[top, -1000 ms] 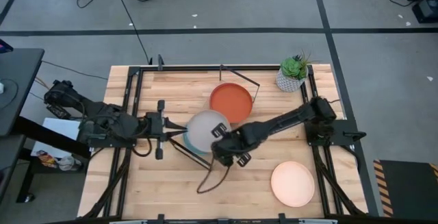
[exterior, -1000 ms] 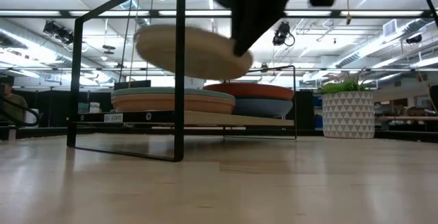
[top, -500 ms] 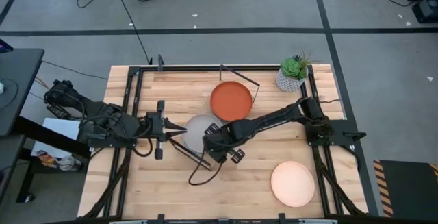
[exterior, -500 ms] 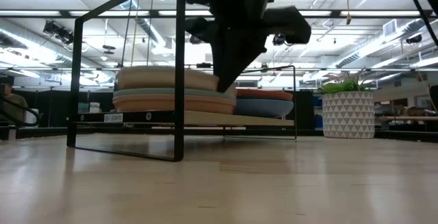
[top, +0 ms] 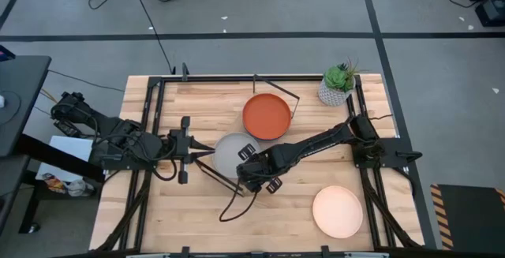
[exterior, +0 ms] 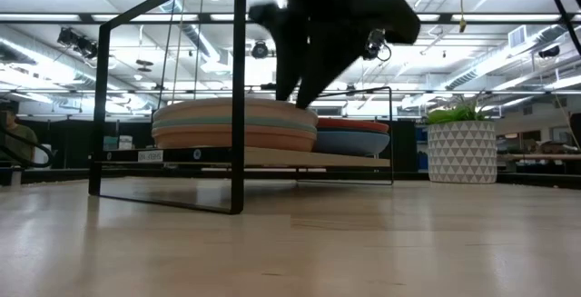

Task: Place and stack plates onto a shelf
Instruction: Stack the gray plate on top of the light blue plate on the shelf

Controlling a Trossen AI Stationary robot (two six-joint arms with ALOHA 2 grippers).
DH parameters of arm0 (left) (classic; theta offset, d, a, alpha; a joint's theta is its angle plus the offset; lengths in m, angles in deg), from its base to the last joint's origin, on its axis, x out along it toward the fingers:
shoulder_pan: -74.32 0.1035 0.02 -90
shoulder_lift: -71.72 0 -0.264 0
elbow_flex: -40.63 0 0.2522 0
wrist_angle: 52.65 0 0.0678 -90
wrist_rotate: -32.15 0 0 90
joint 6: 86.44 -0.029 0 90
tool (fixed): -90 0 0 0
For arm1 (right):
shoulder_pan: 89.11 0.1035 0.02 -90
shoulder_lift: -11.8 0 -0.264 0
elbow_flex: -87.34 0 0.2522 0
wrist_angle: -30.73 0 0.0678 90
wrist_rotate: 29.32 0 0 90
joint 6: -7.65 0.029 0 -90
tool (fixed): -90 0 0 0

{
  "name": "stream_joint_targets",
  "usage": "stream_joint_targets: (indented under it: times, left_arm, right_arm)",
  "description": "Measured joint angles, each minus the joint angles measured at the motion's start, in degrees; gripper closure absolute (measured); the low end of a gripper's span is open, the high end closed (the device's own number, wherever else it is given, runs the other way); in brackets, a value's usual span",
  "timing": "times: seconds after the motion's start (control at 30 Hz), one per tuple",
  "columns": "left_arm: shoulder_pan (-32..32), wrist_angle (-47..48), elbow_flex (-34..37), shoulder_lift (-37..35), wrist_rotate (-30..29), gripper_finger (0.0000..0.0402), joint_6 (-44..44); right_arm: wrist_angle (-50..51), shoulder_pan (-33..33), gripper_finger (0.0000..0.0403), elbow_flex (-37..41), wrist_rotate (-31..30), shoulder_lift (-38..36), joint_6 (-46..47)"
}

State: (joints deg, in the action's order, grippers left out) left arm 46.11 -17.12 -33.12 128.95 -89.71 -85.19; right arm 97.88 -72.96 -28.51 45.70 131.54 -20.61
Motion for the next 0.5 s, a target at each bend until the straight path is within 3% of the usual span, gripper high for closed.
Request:
stream_joint_targets:
  times: [0.27,0.5]
  left_arm:
    - [0.00,0.00,0.02,0.00,-0.01,0.0372,-0.09]
    - [0.00,0.05,0.04,0.02,-0.01,0.0372,-0.32]
  right_arm:
    - [-1.11,1.03,0.0229,-0.47,-6.75,-0.80,3.49]
    - [-5.49,-0.24,0.0233,2.50,-6.12,-0.82,6.78]
